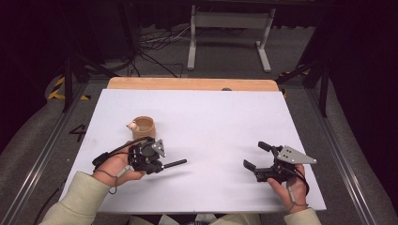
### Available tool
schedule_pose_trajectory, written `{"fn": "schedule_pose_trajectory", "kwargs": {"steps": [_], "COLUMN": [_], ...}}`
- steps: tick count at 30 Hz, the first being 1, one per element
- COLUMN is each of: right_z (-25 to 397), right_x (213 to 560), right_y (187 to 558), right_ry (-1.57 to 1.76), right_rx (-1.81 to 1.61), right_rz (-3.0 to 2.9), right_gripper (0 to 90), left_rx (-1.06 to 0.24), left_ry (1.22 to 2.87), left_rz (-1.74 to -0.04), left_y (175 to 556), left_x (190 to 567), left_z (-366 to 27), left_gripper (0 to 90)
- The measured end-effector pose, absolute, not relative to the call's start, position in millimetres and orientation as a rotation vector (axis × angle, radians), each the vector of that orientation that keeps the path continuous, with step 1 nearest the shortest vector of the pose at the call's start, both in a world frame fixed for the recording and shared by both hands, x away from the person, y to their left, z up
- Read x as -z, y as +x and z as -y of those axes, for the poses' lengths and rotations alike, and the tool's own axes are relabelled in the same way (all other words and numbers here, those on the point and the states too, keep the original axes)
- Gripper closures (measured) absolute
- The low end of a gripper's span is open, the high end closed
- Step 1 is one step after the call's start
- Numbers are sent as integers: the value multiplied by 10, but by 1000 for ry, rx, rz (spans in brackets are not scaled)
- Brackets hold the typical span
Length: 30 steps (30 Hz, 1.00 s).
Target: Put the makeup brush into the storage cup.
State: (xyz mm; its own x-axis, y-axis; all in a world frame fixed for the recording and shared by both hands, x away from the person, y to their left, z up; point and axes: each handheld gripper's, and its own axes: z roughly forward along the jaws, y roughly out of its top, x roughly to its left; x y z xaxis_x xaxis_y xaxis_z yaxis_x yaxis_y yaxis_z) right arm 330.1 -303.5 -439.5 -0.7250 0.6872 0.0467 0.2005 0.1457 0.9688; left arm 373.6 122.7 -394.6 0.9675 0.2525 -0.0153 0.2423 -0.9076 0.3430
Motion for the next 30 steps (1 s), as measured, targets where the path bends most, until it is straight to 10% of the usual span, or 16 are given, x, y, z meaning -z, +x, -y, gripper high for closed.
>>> {"fn": "schedule_pose_trajectory", "kwargs": {"steps": [30], "right_z": [2317], "right_x": [4295], "right_y": [3273], "right_ry": [567], "right_rx": [-1750], "right_rz": [-2280], "right_gripper": [77], "left_rx": [-56], "left_ry": [2646], "left_rz": [-94], "left_y": [3615], "left_x": [3557], "left_z": [-715], "left_gripper": [807]}}
